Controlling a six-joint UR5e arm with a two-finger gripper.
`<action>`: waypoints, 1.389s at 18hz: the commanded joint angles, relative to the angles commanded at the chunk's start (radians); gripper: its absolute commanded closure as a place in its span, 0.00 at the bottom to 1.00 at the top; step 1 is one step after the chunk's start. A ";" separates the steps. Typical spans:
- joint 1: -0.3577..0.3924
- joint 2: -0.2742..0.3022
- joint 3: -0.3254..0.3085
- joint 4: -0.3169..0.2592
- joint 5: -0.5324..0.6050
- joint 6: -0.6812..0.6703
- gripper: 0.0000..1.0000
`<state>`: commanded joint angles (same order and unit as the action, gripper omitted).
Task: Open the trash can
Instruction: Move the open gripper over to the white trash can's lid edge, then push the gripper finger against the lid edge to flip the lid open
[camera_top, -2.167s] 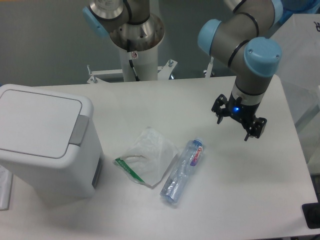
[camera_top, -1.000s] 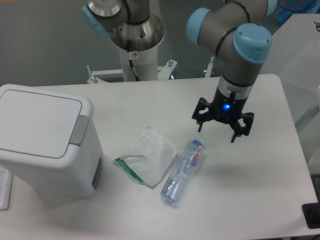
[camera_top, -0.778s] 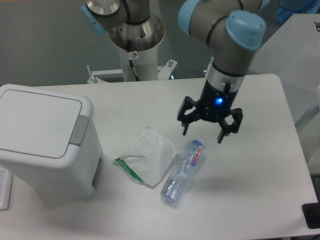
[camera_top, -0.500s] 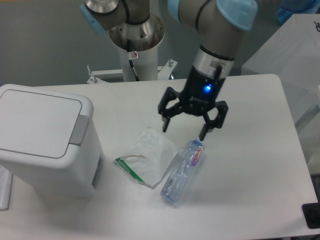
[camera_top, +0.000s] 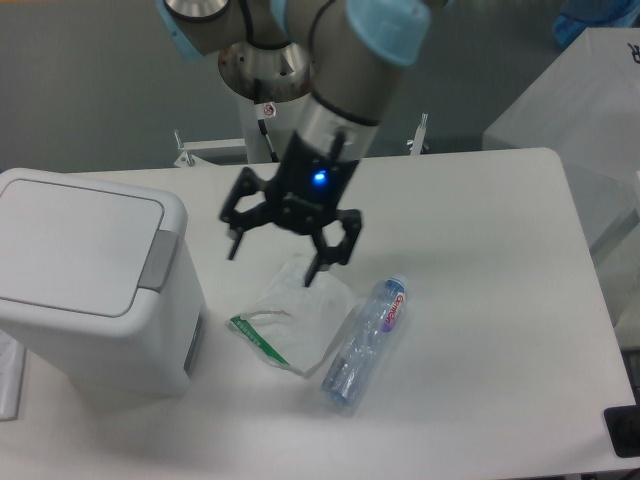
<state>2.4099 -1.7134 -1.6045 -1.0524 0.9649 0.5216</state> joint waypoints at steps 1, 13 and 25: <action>-0.003 0.002 0.000 0.002 0.002 0.000 0.00; -0.043 0.008 0.011 0.003 0.003 0.000 0.00; -0.061 0.005 -0.002 0.003 0.011 0.003 0.00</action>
<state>2.3486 -1.7088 -1.6061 -1.0493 0.9756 0.5246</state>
